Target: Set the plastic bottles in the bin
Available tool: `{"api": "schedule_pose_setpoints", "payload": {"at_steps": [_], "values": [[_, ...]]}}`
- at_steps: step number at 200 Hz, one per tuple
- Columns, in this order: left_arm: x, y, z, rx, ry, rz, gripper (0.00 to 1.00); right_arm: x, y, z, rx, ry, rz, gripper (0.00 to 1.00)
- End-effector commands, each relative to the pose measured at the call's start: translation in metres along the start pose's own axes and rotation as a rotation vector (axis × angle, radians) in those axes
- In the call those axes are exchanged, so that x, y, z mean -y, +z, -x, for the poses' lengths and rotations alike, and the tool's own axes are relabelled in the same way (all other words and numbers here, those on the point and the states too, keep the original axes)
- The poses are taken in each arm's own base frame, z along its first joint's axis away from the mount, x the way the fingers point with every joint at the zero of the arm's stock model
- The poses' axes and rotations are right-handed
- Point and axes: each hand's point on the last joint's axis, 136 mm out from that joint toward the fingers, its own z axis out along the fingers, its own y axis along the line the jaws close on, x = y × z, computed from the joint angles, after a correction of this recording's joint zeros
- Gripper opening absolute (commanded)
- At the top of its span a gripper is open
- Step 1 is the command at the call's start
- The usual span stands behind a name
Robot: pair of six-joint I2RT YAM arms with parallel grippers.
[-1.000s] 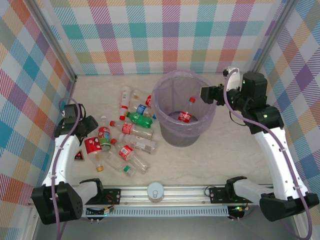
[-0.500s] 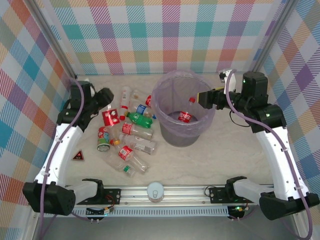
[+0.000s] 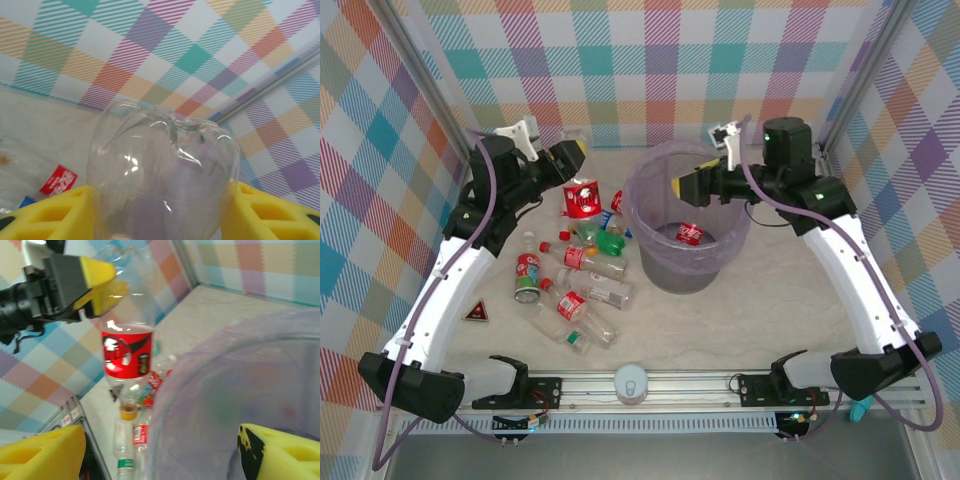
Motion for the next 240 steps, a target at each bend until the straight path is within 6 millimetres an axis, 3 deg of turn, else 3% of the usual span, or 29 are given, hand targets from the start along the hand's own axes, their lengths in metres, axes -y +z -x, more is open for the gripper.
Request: {"api": "schedule_pose_setpoints", "payload": {"at_steps": [1,47,79,147,194,240], "values": [[0.041,-0.005,0.008,0.017,0.018,-0.198,0.56,-0.022,0.002,0.027,0.071,-0.015,0.119,0.8],[0.064,-0.004,0.001,-0.055,0.022,-0.326,0.54,-0.036,0.039,0.029,0.034,-0.052,0.218,0.83],[0.064,0.001,-0.004,-0.092,0.015,-0.331,0.54,-0.036,0.05,0.042,0.061,-0.054,0.261,0.83],[0.076,-0.006,0.006,-0.065,-0.029,-0.373,0.54,-0.049,0.091,0.034,-0.03,-0.08,0.396,0.87],[0.083,-0.001,0.012,-0.057,-0.075,-0.421,0.54,-0.043,0.126,0.013,-0.087,-0.063,0.316,0.95],[0.09,-0.004,0.015,-0.044,-0.078,-0.462,0.54,-0.037,0.138,0.019,-0.075,-0.054,0.295,0.93]]}}
